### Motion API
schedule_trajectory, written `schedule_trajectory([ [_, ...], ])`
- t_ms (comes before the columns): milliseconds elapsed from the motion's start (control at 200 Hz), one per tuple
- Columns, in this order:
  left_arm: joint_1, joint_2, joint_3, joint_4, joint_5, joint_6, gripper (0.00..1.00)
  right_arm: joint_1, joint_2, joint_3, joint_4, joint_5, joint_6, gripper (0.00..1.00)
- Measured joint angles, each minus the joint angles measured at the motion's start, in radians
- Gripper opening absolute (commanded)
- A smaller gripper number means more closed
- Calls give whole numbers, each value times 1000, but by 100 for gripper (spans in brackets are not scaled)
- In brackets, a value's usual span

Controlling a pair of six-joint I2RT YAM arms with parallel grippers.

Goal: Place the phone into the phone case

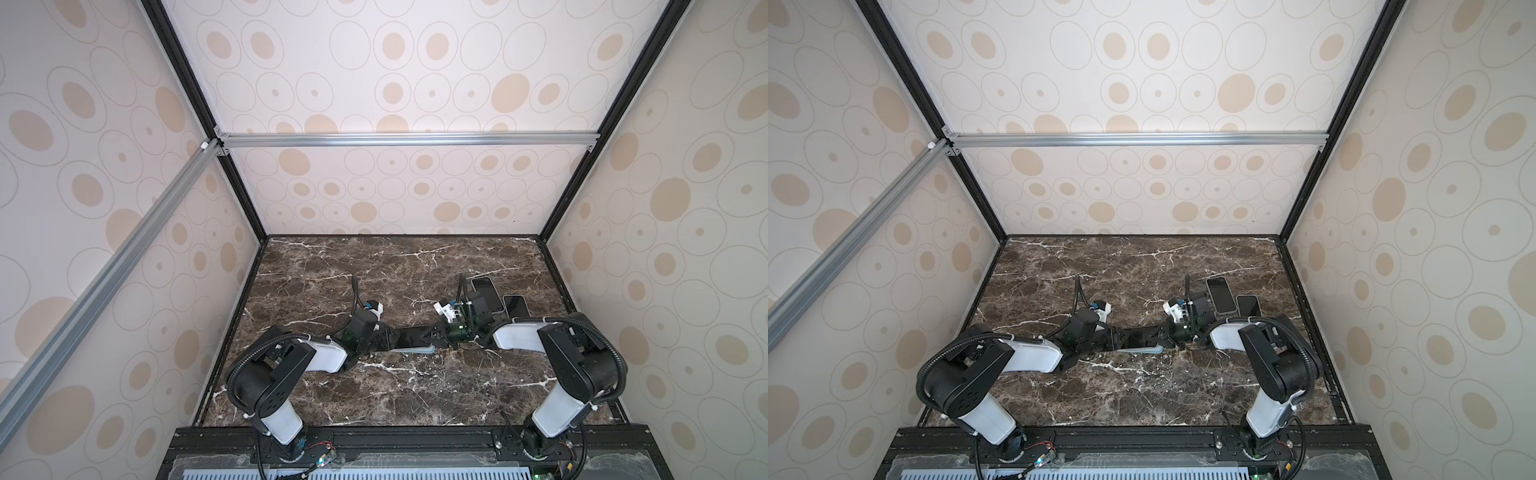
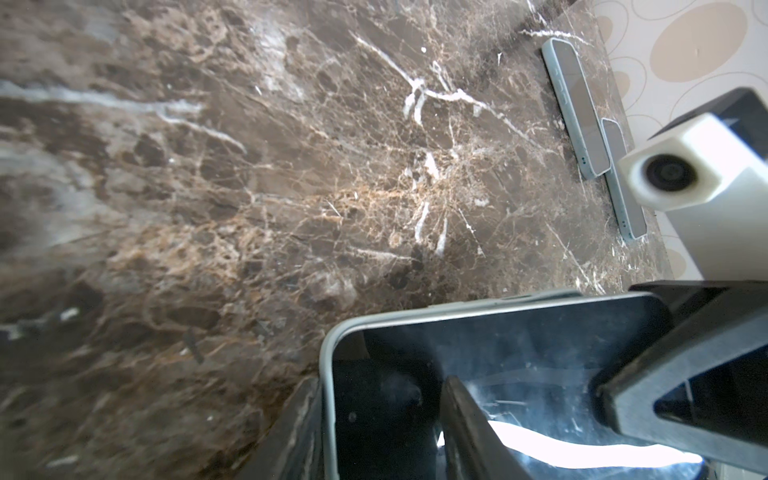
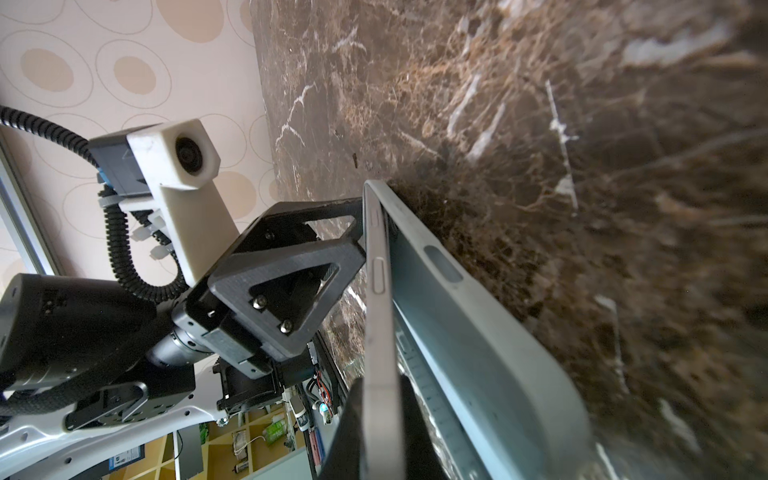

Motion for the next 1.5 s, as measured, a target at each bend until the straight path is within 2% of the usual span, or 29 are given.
schedule_trajectory([
  [135, -1, -15, -16, 4, -10, -2, 46, 3, -2, -7, 5, 7, -5, 2],
  [220, -5, -32, -27, -11, -13, -2, 46, 15, -22, -3, -31, 30, -15, 22],
  [425, -23, -76, -48, -58, -14, -2, 46, 36, -60, 10, -293, 172, -70, 38],
  [655, -24, -88, -52, -74, -16, -2, 45, 36, -125, 96, -465, 240, -115, 45],
  [1005, -24, -102, -52, -106, -29, 21, 44, 36, -200, 157, -655, 326, -182, 43],
  [1200, -24, -102, -51, -108, -32, 32, 42, 36, -208, 152, -687, 369, -207, 28],
  [1501, -24, -87, -40, -113, -21, 43, 35, 64, -127, 131, -619, 362, -179, 14],
])
